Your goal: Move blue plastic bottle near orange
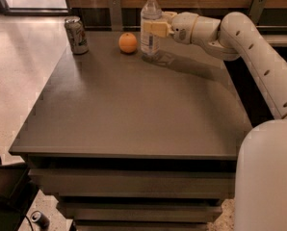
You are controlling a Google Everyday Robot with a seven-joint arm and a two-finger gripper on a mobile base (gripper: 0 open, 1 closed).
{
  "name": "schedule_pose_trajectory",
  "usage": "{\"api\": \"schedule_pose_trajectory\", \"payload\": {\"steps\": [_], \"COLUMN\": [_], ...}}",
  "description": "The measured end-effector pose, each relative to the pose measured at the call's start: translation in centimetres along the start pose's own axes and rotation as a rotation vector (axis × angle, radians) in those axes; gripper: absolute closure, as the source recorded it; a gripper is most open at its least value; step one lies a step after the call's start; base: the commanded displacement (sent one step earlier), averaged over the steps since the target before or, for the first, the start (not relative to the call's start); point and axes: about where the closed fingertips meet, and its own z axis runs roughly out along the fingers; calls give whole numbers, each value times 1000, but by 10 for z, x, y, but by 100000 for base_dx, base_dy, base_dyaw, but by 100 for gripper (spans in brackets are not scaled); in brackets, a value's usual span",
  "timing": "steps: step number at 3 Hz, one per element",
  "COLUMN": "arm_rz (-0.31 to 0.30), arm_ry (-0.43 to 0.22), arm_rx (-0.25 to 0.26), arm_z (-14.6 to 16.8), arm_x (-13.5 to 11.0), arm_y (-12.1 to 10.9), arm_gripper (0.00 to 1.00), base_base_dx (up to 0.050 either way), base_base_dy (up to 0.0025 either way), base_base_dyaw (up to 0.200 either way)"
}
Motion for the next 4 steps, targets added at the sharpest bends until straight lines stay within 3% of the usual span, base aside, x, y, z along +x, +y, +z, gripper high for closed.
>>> {"api": "schedule_pose_trajectory", "payload": {"steps": [2, 3, 4], "arm_rz": [25, 25, 25], "arm_ry": [-32, -33, -33], "arm_rx": [24, 23, 22], "arm_z": [-8, -7, -7], "arm_x": [29, 28, 28], "arm_y": [-11, -10, -10], "arm_gripper": [100, 83, 59], "base_base_dx": [0, 0, 0], "base_base_dy": [0, 0, 0], "base_base_dyaw": [0, 0, 0]}}
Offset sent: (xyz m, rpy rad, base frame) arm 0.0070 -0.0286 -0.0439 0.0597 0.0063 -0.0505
